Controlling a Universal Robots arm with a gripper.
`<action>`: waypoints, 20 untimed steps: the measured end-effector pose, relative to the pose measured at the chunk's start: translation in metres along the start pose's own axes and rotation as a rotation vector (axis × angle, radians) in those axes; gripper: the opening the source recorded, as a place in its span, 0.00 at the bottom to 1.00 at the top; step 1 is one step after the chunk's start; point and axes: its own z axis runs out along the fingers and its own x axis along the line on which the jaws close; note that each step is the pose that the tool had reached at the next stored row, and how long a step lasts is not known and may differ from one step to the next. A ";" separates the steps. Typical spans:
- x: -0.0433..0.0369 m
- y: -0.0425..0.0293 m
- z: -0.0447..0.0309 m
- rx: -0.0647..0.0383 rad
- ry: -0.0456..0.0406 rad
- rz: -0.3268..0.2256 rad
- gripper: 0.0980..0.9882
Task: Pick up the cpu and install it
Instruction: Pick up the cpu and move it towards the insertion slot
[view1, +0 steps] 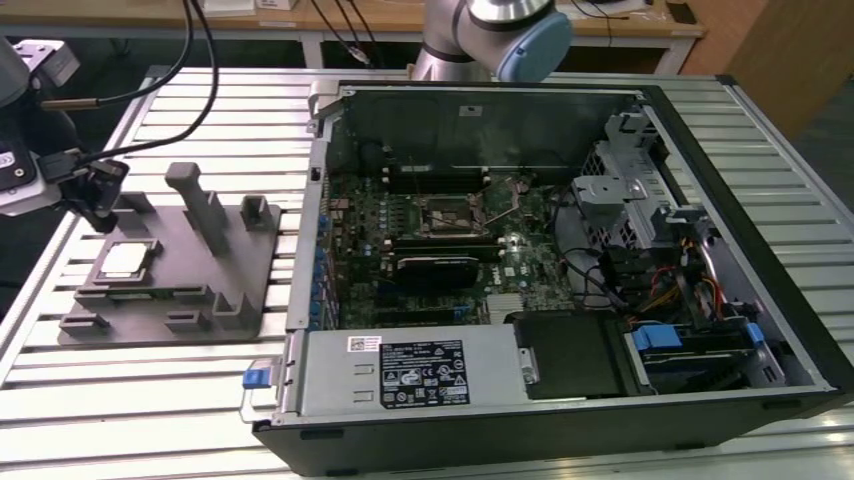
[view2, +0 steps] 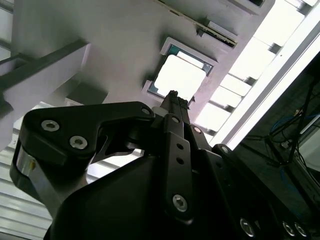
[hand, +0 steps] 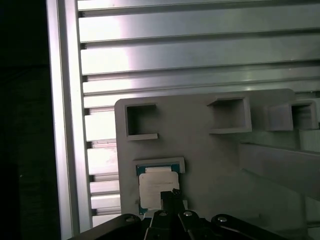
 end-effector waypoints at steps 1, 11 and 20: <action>0.0008 -0.0001 0.0007 0.000 0.0000 0.000 0.01; 0.0070 -0.0011 0.0084 0.000 0.0000 0.000 0.01; 0.0089 -0.0016 0.0183 0.000 0.0024 0.000 0.01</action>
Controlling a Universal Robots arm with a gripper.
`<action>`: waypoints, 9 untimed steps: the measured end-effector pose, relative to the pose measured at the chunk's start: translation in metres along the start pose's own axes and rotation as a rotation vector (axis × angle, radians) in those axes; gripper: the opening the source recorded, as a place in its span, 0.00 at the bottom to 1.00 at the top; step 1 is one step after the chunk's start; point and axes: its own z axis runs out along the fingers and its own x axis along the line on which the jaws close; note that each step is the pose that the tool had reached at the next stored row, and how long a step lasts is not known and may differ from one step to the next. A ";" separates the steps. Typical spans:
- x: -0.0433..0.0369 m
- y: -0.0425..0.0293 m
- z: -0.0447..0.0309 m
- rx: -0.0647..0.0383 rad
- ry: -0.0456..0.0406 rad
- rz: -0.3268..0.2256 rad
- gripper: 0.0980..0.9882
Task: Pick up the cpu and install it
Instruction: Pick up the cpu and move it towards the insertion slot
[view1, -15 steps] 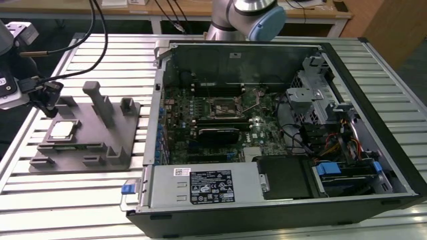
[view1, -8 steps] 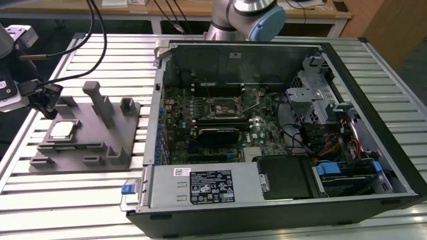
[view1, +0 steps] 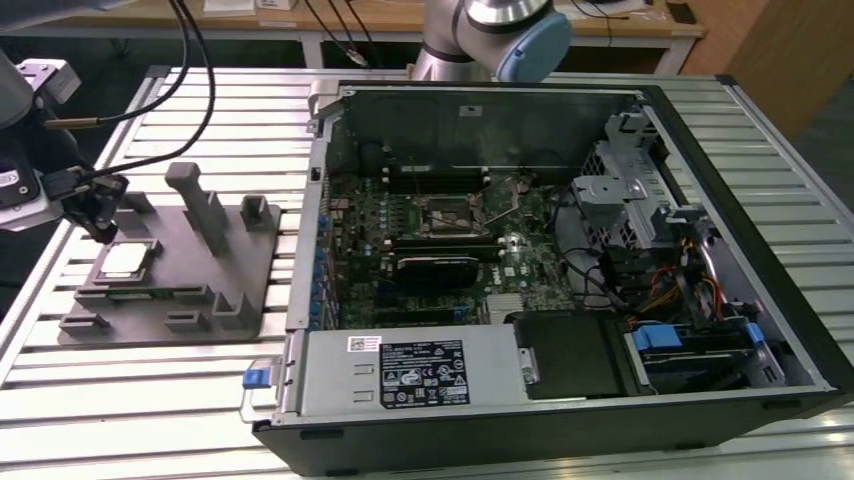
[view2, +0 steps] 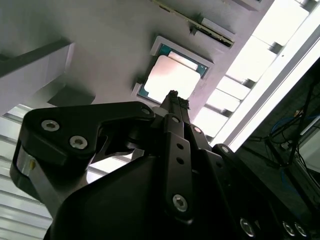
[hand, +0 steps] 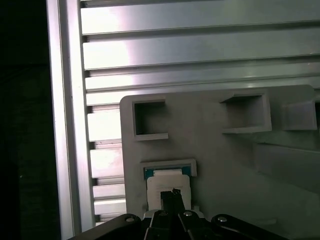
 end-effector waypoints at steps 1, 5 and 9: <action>0.0001 -0.0001 0.0014 0.000 0.0008 0.000 0.01; 0.0002 -0.0004 0.0078 0.000 0.0041 0.000 0.01; 0.0004 -0.0006 0.0141 0.001 0.0067 0.000 0.01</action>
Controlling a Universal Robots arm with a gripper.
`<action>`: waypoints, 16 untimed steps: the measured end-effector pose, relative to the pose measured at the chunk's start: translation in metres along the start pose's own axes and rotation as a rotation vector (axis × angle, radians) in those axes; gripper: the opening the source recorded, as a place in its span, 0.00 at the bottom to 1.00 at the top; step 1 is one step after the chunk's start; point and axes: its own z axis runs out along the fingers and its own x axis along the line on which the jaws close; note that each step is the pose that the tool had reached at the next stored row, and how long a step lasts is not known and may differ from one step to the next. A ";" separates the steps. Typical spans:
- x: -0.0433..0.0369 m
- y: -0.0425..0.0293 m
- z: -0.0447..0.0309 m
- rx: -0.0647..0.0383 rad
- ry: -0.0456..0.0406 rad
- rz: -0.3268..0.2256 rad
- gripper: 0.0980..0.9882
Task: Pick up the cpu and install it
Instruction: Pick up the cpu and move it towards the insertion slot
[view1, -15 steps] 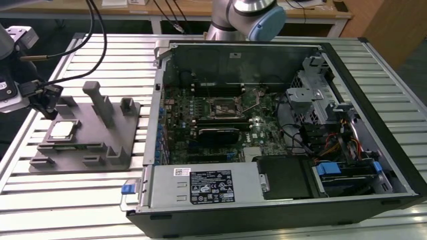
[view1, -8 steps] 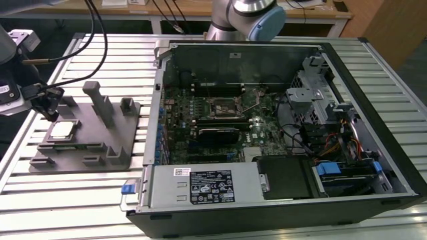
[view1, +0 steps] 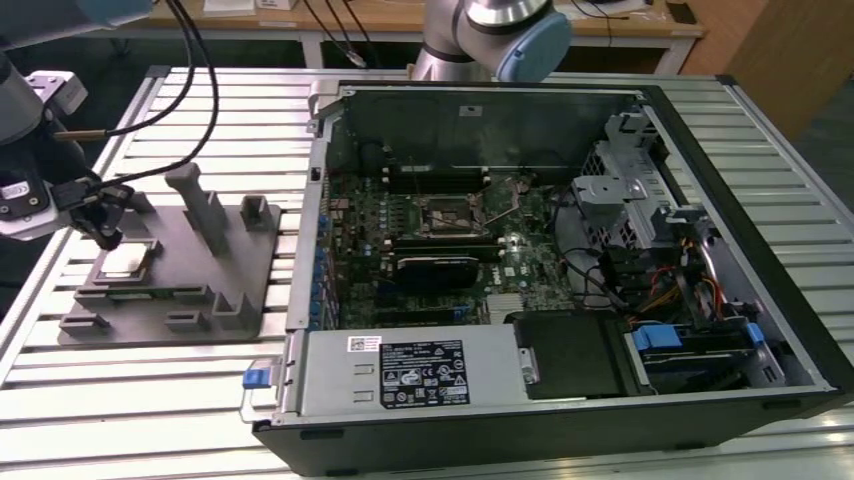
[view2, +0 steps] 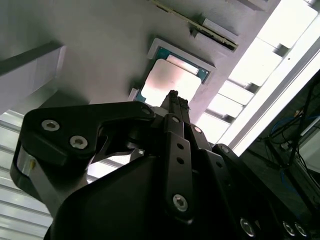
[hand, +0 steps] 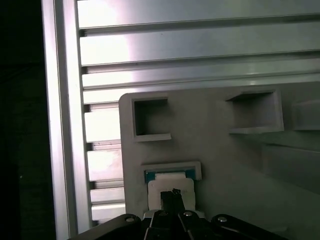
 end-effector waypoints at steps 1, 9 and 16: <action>0.0000 -0.0001 0.0014 0.000 0.0007 0.000 0.01; 0.0003 0.0006 0.0094 0.000 0.0040 0.000 0.01; 0.0006 0.0007 0.0154 0.001 0.0057 0.000 0.01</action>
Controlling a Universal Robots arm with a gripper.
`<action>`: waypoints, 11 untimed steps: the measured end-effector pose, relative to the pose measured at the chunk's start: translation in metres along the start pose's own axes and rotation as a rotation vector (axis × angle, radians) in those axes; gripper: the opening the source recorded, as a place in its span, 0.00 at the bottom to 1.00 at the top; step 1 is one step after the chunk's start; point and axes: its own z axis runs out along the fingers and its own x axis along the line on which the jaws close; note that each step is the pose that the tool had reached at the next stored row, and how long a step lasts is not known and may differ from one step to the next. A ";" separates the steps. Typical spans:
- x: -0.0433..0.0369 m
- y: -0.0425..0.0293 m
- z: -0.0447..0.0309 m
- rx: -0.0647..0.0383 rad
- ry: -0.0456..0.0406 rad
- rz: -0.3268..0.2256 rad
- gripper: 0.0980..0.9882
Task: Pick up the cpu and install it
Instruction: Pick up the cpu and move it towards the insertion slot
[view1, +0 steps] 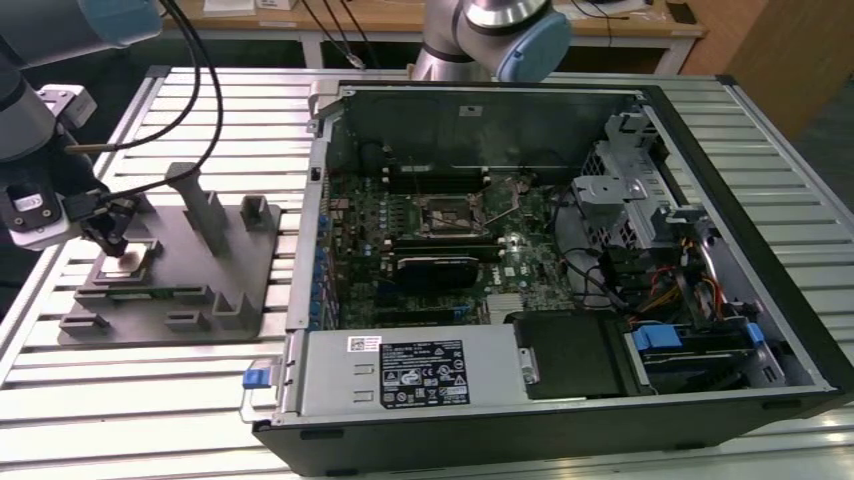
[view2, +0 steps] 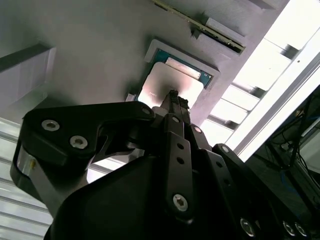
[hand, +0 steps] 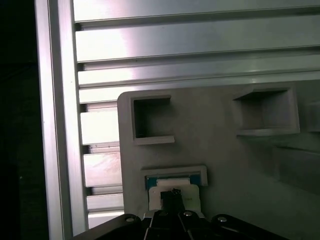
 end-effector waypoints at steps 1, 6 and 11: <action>0.0000 0.0000 0.0007 0.000 -0.0003 0.000 0.01; 0.0000 -0.0002 0.0031 0.001 -0.0002 0.000 0.01; 0.0000 -0.0002 0.0033 0.001 -0.0003 0.000 0.01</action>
